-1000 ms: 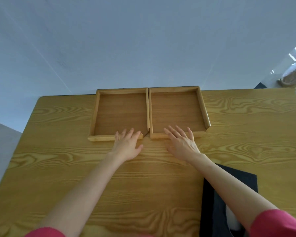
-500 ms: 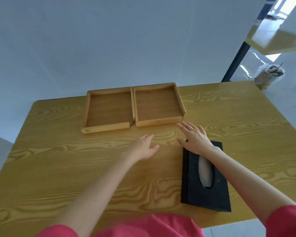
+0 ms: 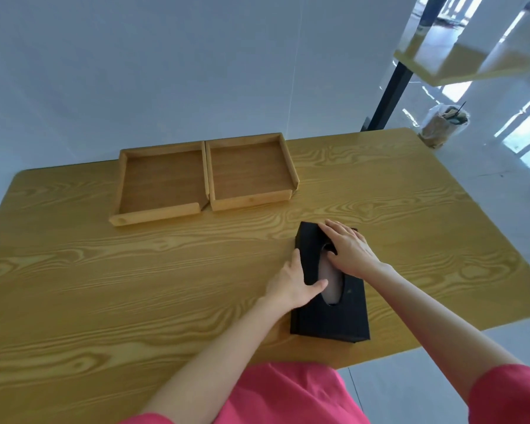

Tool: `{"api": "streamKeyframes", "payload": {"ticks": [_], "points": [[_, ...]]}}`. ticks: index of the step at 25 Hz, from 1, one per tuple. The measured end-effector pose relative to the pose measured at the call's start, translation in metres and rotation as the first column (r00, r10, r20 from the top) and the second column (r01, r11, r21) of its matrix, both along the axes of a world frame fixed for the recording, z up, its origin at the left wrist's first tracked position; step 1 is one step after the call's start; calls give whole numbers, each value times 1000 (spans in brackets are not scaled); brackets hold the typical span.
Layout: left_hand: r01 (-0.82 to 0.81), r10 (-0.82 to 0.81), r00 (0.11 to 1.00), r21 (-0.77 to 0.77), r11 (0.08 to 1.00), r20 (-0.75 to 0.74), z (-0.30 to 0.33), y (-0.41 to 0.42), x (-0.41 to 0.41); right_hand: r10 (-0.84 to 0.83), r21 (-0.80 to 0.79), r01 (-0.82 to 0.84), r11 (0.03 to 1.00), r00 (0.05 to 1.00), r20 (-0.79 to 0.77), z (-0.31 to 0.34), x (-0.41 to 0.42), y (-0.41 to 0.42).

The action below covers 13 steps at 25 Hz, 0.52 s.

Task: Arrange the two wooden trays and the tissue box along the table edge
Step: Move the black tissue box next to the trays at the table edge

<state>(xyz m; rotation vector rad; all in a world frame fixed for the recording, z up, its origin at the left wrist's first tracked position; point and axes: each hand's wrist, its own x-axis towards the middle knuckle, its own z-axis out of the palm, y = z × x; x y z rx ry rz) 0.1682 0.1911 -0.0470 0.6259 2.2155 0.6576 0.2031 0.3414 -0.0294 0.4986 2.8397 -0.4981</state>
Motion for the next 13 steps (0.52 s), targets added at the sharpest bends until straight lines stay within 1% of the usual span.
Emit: {"api": "streamKeyframes", "payload": {"ticks": [1,3,5,7,9,11,13], "points": [[-36,36,999,-30,999,-26,-2,0,4,-15,-11,15,1000,999,-30,-1,-1,-1],[-119,117,993,-70,990,-25,-2,2,7,-51,-26,49,998,994,-100,-2,-3,-3],[-154,151,988,-93,984,-35,0,8,10,-96,-33,92,995,985,-143,-3,-5,-5],[-163,155,985,-115,980,-77,3,10,13,-128,-19,127,992,979,-158,-3,-7,-8],[-168,151,980,-133,977,-131,5,6,13,-126,25,132,991,979,-161,-4,-8,-11],[-145,116,974,-139,980,-194,7,-7,4,-123,52,131,990,982,-142,-3,-8,-15],[-94,65,975,-129,987,-214,10,-29,-14,-131,50,137,989,986,-106,1,-13,-25]]}}
